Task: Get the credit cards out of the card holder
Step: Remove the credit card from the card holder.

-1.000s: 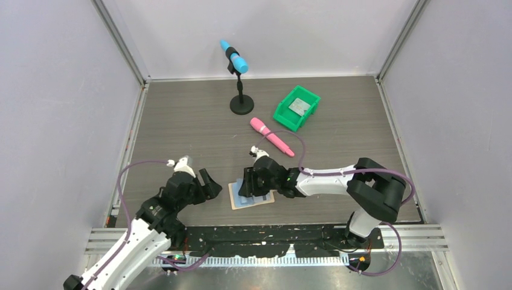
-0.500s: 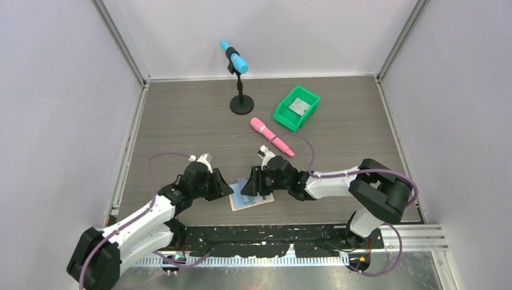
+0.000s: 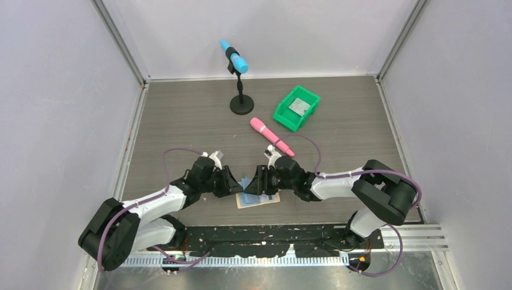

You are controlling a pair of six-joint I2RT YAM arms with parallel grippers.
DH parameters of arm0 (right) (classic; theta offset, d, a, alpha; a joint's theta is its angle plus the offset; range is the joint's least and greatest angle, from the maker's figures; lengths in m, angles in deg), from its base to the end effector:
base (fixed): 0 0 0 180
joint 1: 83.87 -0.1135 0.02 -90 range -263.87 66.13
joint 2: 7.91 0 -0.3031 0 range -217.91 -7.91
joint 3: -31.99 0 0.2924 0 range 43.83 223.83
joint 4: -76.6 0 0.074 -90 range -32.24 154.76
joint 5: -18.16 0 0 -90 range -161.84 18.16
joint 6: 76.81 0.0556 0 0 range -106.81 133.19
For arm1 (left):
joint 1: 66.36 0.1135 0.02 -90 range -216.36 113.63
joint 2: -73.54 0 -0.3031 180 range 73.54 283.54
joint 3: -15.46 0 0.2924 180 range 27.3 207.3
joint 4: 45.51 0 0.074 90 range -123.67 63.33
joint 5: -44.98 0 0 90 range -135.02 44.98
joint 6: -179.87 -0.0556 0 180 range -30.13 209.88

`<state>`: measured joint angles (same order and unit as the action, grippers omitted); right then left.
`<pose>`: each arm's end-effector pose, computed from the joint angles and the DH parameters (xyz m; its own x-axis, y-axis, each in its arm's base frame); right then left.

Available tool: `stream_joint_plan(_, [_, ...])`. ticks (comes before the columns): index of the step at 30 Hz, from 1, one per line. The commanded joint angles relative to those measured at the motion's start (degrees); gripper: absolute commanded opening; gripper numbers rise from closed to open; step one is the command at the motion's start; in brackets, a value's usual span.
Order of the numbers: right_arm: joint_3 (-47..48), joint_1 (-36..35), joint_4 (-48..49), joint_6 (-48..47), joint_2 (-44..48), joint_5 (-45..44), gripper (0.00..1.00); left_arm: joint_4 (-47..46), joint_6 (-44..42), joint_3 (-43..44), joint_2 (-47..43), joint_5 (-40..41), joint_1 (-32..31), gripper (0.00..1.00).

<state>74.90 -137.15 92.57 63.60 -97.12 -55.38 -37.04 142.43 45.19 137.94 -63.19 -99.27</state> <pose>0.1833 0.2721 0.1409 -0.8975 0.0328 -0.4398 -0.3504 0.5524 0.7563 0.1770 -0.1352 0.1338 -0.9105 -0.3093 -0.2743 -0.0258 0.7047 -0.7090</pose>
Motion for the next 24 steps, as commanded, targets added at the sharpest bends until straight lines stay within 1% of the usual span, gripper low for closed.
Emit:
stream_joint_plan(1, [-0.3, 0.7, 3.3, 0.5, 2.3, 0.4, 0.54, -7.4, 0.1, 2.6, 1.0, -4.0, -1.1, 0.34])
stream_joint_plan(5, [-0.1, 1.3, 2.9, 0.6, 2.8, 0.7, 0.53, -9.9, 0.2, 3.2, 2.3, -5.7, -2.0, 0.35])
stream_joint_plan(7, [-0.1, 1.4, 2.2, 0.4, 3.6, 0.6, 0.56, -10.4, 0.0, 3.9, 2.9, -6.2, -2.8, 0.35])
stream_joint_plan(10, [0.2, 1.6, 0.0, -0.5, 5.4, -0.2, 0.63, -10.3, -0.5, 5.6, 4.4, -6.5, -4.1, 0.36])
stream_joint_plan(12, [0.2, 1.9, -1.2, -1.1, 6.2, -0.5, 0.65, -10.3, -0.6, 6.4, 5.5, -6.5, -4.7, 0.36])
stream_joint_plan(20, [-1.6, 3.4, -3.6, -1.9, 9.1, -1.2, 0.69, -10.9, -0.3, 8.5, 8.8, -6.5, -6.4, 0.37])
stream_joint_plan(24, [-1.2, 3.4, -5.5, -3.7, 9.6, -1.6, 0.74, -10.7, -0.4, 9.8, 9.9, -6.5, -7.0, 0.37])
